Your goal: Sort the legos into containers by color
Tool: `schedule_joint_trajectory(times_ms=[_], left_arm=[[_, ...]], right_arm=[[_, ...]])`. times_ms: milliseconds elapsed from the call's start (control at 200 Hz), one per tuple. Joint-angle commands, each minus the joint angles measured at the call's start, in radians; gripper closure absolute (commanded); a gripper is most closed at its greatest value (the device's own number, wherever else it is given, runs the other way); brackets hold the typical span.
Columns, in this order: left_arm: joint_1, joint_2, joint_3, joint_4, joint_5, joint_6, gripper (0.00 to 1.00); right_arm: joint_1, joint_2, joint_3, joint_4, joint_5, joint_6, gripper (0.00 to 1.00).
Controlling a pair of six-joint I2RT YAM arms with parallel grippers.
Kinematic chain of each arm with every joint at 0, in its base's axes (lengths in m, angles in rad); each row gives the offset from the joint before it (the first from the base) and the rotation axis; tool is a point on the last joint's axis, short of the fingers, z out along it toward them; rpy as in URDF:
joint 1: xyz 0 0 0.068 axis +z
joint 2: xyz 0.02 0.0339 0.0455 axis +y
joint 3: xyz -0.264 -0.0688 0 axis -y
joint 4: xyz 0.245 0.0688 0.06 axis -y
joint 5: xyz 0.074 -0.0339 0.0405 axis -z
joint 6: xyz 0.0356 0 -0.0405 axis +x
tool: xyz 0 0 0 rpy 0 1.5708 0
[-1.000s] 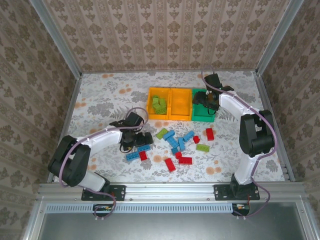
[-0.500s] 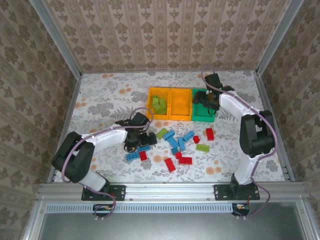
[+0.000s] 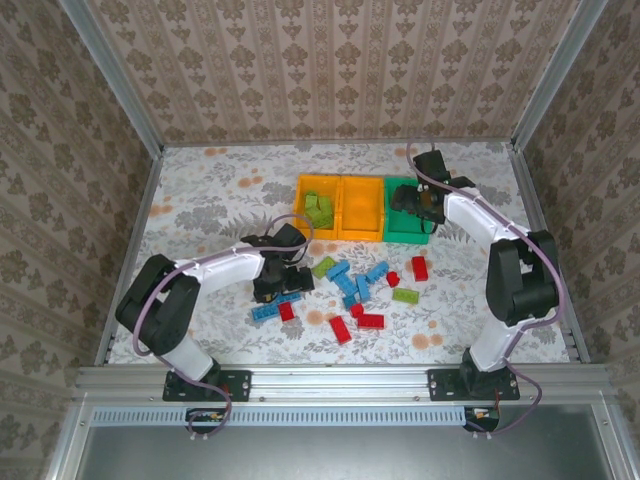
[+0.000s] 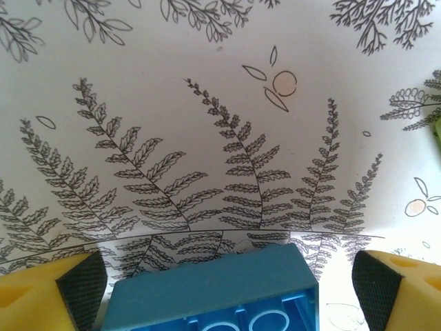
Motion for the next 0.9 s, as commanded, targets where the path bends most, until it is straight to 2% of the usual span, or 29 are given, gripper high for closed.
schedule_joint_trajectory(times_ms=[0,350,470,895], left_arm=[[-0.014,0.03,0.012,-0.035,0.009,-0.028,0.07],[-0.026,0.072,0.041,-0.06,-0.022,-0.028,0.18],[-0.024,0.072,0.051,-0.067,-0.042,-0.017,0.28],[0.004,0.056,0.161,-0.106,-0.089,0.052,0.31]], right_arm=[[-0.011,-0.045,-0.026,-0.013,0.029,-0.02,0.13],[-0.028,-0.081,-0.044,-0.017,0.037,-0.064,0.13],[-0.028,-0.091,-0.074,-0.011,0.031,-0.108,0.14],[-0.023,-0.19,-0.226,0.006,0.017,-0.156,0.14]])
